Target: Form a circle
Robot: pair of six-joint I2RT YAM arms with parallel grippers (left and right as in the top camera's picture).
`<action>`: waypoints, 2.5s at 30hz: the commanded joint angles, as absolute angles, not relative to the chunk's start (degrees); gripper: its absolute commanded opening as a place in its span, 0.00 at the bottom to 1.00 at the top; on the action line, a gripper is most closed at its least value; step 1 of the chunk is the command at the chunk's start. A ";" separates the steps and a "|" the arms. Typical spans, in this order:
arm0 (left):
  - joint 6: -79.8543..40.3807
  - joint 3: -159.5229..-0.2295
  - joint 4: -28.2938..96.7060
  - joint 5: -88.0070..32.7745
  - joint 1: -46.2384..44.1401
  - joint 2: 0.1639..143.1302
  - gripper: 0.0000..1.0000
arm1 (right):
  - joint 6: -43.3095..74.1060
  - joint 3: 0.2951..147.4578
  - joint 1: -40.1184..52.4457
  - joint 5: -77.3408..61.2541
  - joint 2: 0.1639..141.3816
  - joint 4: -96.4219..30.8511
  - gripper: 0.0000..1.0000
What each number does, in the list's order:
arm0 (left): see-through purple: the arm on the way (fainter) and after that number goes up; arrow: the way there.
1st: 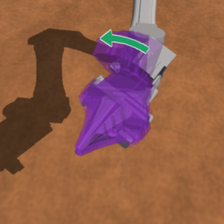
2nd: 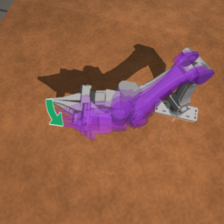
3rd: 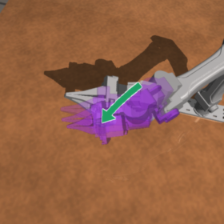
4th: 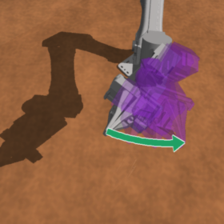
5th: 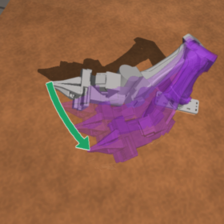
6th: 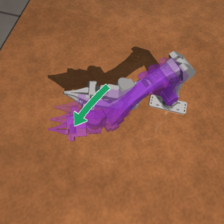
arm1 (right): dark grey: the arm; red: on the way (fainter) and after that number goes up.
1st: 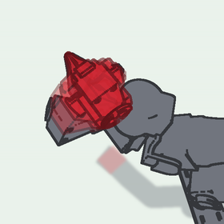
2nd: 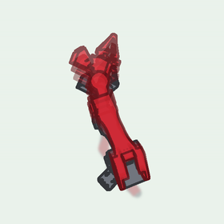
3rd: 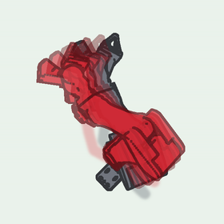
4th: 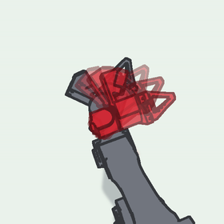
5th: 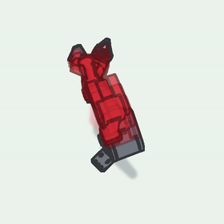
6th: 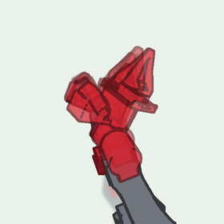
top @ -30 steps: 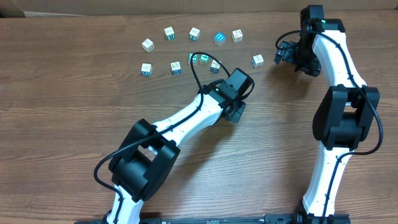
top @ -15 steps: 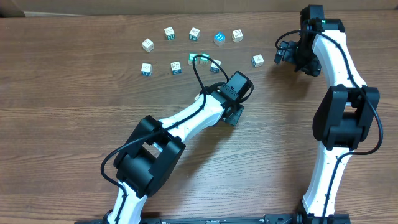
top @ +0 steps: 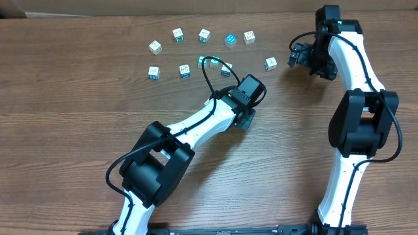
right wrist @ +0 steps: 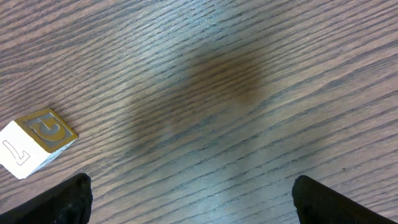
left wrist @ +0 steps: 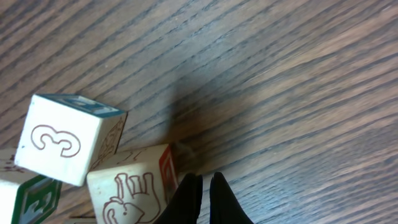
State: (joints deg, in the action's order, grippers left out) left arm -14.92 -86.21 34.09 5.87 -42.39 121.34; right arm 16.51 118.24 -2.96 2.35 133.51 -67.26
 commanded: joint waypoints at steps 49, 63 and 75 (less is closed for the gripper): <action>-15.88 -105.23 56.47 6.33 -42.00 121.71 0.04 | 16.73 119.48 -2.98 2.46 132.11 -67.16 1.00; -15.00 -110.24 64.53 6.48 -36.49 121.71 0.04 | 16.73 119.48 -2.98 2.46 132.11 -67.16 1.00; -15.44 -110.37 69.69 3.14 -27.59 121.71 0.07 | 16.73 119.48 -2.98 2.46 132.11 -67.16 1.00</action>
